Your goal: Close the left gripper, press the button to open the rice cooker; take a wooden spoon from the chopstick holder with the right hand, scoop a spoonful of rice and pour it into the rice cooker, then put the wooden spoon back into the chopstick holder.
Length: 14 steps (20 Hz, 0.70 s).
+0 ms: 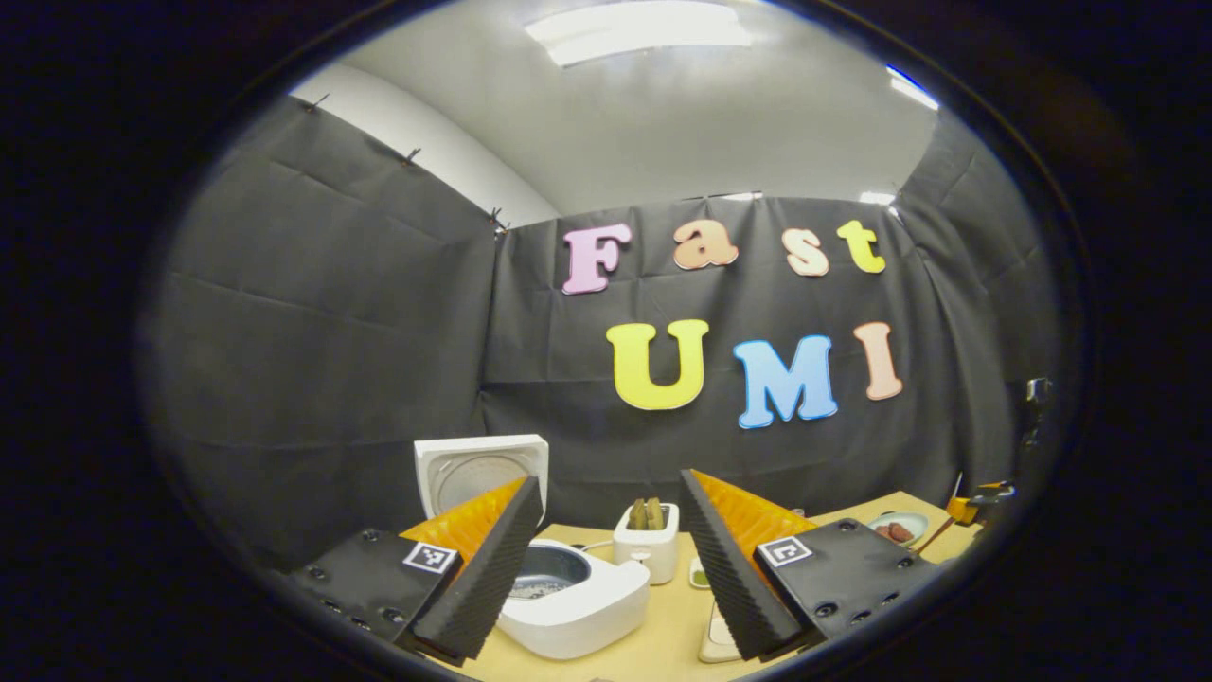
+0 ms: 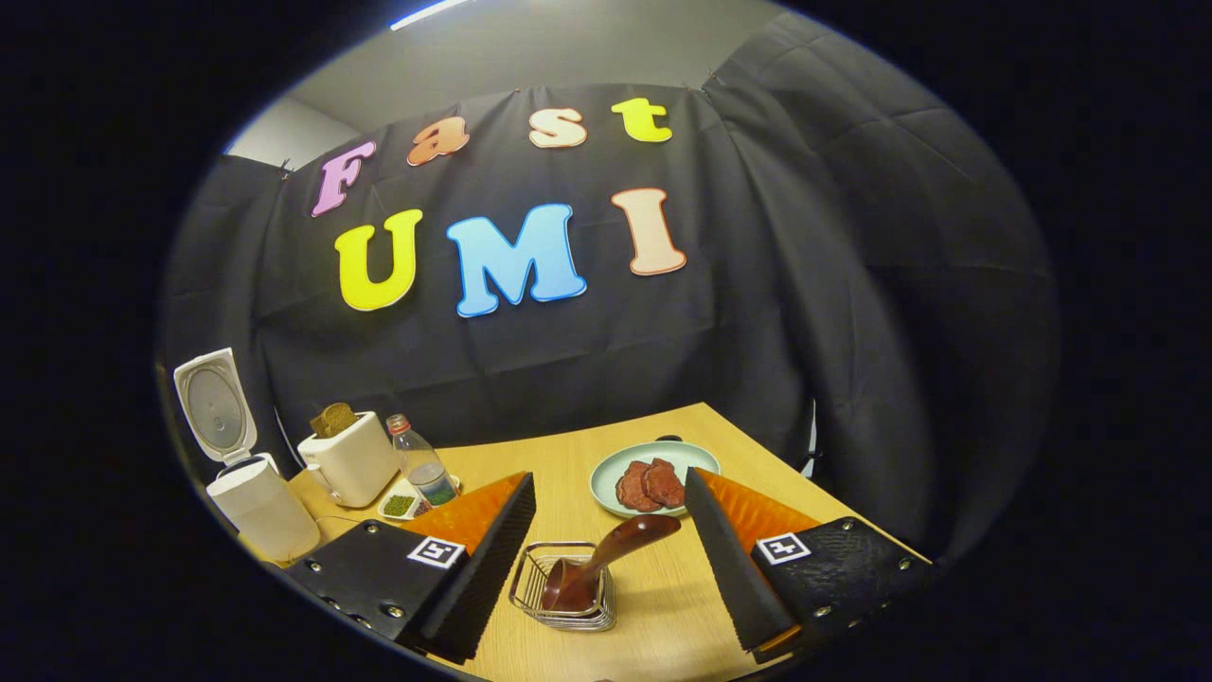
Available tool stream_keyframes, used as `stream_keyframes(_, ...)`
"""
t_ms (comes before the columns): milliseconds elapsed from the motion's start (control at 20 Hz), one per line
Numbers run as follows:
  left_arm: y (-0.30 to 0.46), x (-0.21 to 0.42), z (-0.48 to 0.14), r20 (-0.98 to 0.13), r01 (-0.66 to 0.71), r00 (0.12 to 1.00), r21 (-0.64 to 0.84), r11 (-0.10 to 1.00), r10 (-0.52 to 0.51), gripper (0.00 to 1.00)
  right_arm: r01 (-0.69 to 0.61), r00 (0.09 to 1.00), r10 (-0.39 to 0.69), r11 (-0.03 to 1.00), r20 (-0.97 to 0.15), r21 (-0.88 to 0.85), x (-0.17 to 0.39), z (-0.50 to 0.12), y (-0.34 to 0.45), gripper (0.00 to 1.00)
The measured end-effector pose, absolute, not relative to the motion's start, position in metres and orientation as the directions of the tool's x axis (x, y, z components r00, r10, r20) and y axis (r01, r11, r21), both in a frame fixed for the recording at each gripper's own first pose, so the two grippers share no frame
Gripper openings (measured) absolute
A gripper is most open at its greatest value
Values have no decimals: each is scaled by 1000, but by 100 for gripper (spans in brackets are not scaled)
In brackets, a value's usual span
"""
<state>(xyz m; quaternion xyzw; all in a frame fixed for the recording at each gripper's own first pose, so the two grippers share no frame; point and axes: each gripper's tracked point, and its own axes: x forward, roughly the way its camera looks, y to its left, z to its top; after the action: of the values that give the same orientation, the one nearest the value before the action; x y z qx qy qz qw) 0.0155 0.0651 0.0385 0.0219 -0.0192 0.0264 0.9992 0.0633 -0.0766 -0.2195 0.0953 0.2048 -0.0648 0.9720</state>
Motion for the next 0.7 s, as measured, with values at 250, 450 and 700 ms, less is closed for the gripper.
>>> stream_keyframes(250, 72, 7, 37, 31, -82, 996, 78, 994, 80, 99, 196, 867, -63, 955, -494, 223, 64, -260, -71, 96)
stream_keyframes(450, 83, 3, 35, 28, -119, 993, 84, 989, 117, 99, 228, 839, -9, 913, -544, 337, 67, -280, -63, 85)
stream_keyframes(700, 95, -2, 34, 30, -149, 989, 73, 986, 147, 100, 239, 821, 27, 891, -571, 386, 72, -292, -55, 34)
